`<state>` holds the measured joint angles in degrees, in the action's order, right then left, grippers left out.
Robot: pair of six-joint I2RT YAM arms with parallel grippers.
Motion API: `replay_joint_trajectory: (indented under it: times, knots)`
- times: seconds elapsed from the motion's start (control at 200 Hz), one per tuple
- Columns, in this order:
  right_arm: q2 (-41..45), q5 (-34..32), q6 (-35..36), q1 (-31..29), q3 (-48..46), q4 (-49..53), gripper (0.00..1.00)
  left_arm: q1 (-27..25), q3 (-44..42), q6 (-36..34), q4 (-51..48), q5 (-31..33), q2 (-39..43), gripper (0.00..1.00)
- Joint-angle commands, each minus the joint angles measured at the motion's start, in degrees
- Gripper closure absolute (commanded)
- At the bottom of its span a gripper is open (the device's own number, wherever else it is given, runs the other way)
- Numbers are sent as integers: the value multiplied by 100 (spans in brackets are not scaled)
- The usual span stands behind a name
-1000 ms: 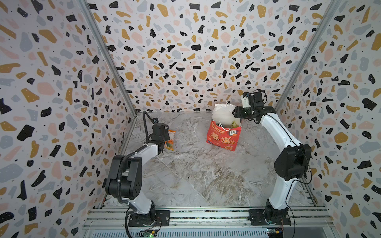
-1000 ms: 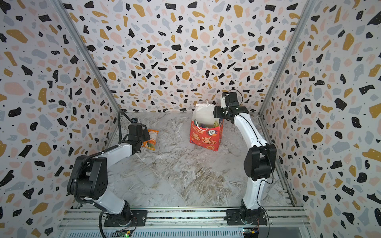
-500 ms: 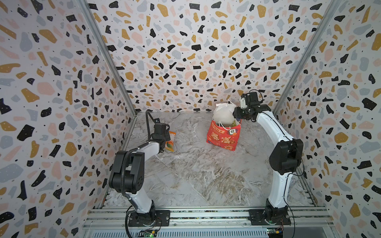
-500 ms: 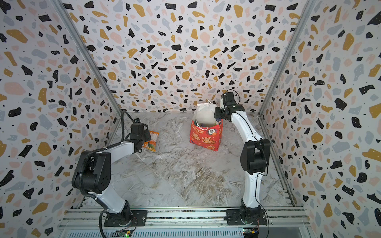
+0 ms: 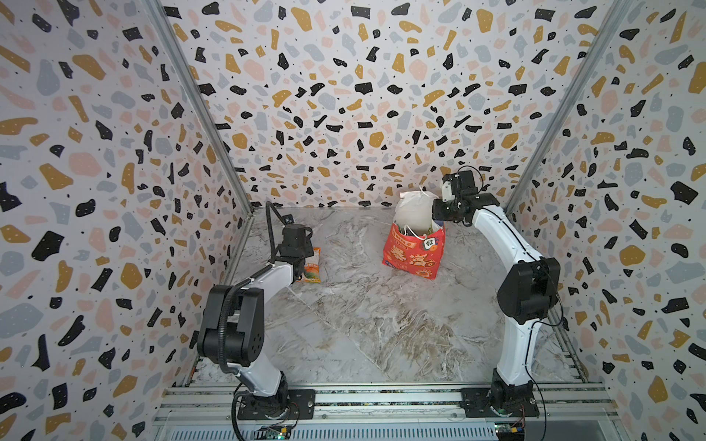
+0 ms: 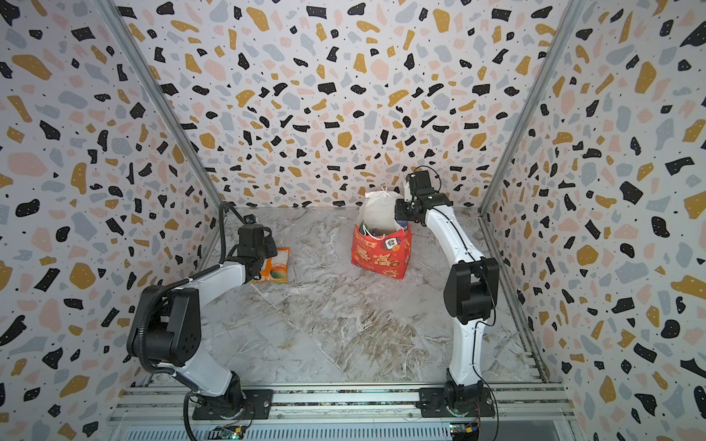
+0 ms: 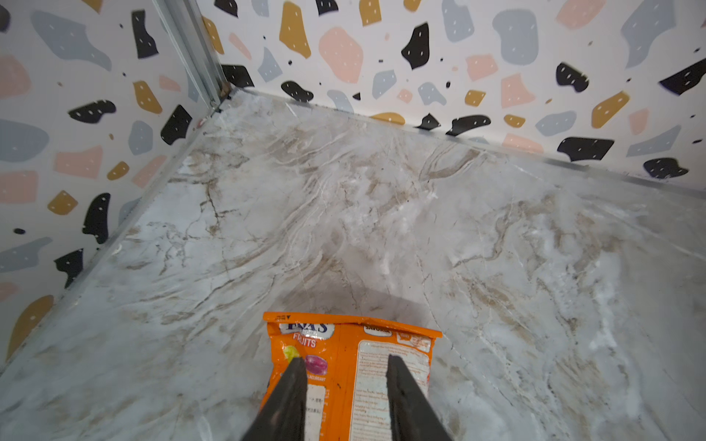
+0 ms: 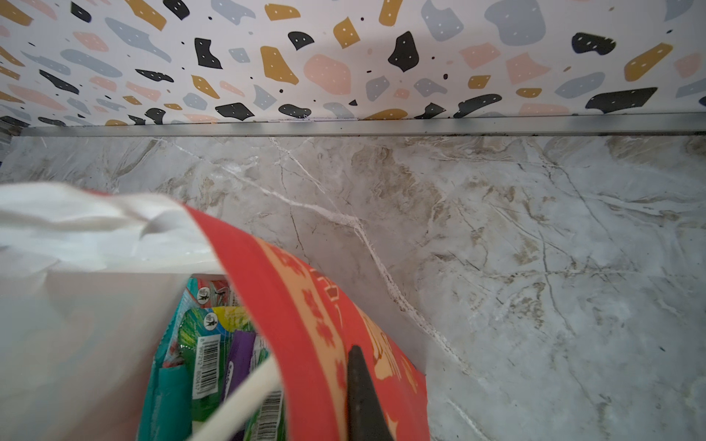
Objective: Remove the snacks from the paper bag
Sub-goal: 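Lower the orange packet onto the table and open the left gripper, then move the left gripper into the bag while the right gripper holds the rim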
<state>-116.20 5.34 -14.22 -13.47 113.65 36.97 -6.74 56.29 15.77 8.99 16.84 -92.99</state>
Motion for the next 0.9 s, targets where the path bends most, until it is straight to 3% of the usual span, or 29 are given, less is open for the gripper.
replay_joint_trajectory:
  times: [0.0,0.225,0.441,0.791,0.896]
  knots:
    - [272,-16,14,-15,162,188,99,41,-26,-19,116,-49,526,63]
    - [603,-27,168,-68,-210,-146,100,41,-353,168,257,-422,1421,61]
    - [1270,543,735,-109,-1124,-1081,100,-68,-394,290,68,-1059,2134,66]
    - [2826,1118,1143,-490,-3220,-2823,100,-1231,-871,166,177,-861,3411,67]
    - [3304,1003,1166,-690,-3841,-3275,100,-1717,-1111,-108,190,-849,3822,67]
